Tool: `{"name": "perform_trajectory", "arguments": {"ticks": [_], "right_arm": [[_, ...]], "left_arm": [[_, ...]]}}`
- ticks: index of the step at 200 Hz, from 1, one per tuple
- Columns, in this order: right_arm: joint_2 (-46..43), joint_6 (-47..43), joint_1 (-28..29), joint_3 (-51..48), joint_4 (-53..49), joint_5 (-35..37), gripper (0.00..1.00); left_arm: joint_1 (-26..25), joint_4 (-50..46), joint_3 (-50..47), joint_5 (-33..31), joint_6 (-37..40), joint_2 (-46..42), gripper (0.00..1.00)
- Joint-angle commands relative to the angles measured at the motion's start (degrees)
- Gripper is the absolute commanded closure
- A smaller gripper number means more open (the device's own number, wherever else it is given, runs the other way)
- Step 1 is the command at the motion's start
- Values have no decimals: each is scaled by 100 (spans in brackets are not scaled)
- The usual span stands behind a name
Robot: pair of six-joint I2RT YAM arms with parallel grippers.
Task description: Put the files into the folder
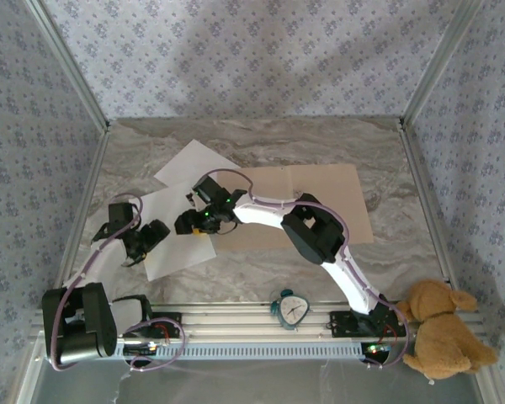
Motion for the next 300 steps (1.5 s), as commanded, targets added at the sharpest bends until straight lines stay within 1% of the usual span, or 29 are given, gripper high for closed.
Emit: {"name": "perform_trajectory", "arguments": {"ticks": [1,17,36,66,119,159,182,230,300], "right_arm": [[80,65,-31,-72,-252,-13,32],[78,55,-36,-63,-304,56,32],[70,39,-36,-45,-447,111,32],[30,-27,-58,-82,-553,236,32],[10,-23,-100,-124,-481,167,32],[2,7,-116,-164,-437,161,32],[11,60,-133,-186,-371,102,32],[21,227,-146,-318,-152,-36,33],[6,258,-160,-338,-116,-54,33]], "left_arm": [[50,-304,159,-194,83,21,17],[48,-485,265,-356,162,-56,17],[46,-536,302,-546,128,-129,13],[51,-574,466,-723,180,-11,11],[48,-198,449,-478,201,501,12],[49,-67,540,-150,345,997,14],[44,4,505,-31,382,973,15],[50,169,410,293,444,823,25],[49,254,308,507,461,618,30]]}}
